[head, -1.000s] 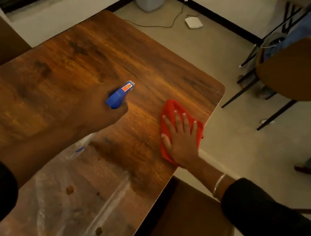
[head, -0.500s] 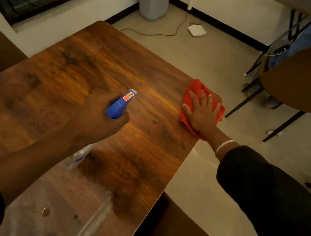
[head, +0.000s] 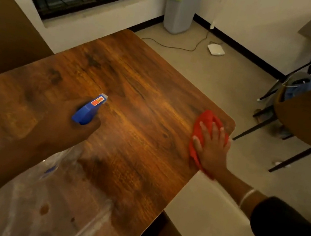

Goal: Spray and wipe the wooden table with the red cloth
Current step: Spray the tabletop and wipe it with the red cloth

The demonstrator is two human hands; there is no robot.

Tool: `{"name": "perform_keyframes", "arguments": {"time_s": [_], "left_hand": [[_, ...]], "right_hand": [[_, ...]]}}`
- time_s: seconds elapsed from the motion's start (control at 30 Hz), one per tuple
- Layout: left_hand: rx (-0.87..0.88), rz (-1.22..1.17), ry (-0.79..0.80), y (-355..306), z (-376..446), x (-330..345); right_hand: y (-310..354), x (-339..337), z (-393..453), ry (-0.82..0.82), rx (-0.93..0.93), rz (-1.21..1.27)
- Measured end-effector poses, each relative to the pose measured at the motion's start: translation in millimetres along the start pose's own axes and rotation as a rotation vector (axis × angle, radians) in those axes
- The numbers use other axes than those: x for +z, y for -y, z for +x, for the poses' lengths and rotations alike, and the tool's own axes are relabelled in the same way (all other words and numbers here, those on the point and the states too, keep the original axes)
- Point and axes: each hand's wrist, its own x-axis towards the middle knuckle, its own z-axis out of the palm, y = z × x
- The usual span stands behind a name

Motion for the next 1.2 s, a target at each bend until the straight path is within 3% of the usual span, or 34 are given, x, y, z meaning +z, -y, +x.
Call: {"name": "perform_keyframes", "arguments": {"time_s": [0.03, 0.1, 0.2, 0.3, 0.37, 0.5, 0.67, 0.73, 0.87, 0.93, 1.1, 1.2], "left_hand": [[-0.092, -0.009, -0.010, 6, 0, -1], [-0.077, -0.006, 0.017, 18, -2, -4], [-0.061, 0.012, 0.037, 24, -12, -12], [-0.041, 0.099, 0.022, 30, -15, -20], [-0.122, 0.169, 0.047, 33, -20, -28], [-0.099, 0.171, -0.092, 34, -54, -53], [-0.194, 0.051, -0.105, 55, -109, -92], [-0.264, 0.008, -0.117, 69, -139, -113], [-0.417, -0.052, -0.163, 100, -205, -160], [-0.475, -0.051, -0.212, 113, -239, -182], [-0.540, -0.030, -0.175, 127, -320, -214], [-0.569, -0.067, -0.105, 127, -372, -220]], "right_hand": [[-1, -13, 24, -0.004, 0.047, 0.017], [-5, -32, 75, 0.005, 0.207, 0.051], [13, -16, 84, -0.012, 0.267, 0.024], [63, 16, 39, -0.030, 0.102, -0.076], [107, 31, 9, 0.010, -0.047, -0.098], [200, 66, -52, 0.100, -0.267, -0.131], [296, 90, -63, 0.201, -0.782, -0.222], [320, 91, -50, 0.222, -0.766, -0.226], [366, 101, -74, 0.098, -0.474, -0.133], [395, 115, -113, 0.095, -0.566, -0.128], [456, 152, -228, 0.231, -1.035, -0.180], [467, 155, -244, 0.222, -1.026, -0.167]]}}
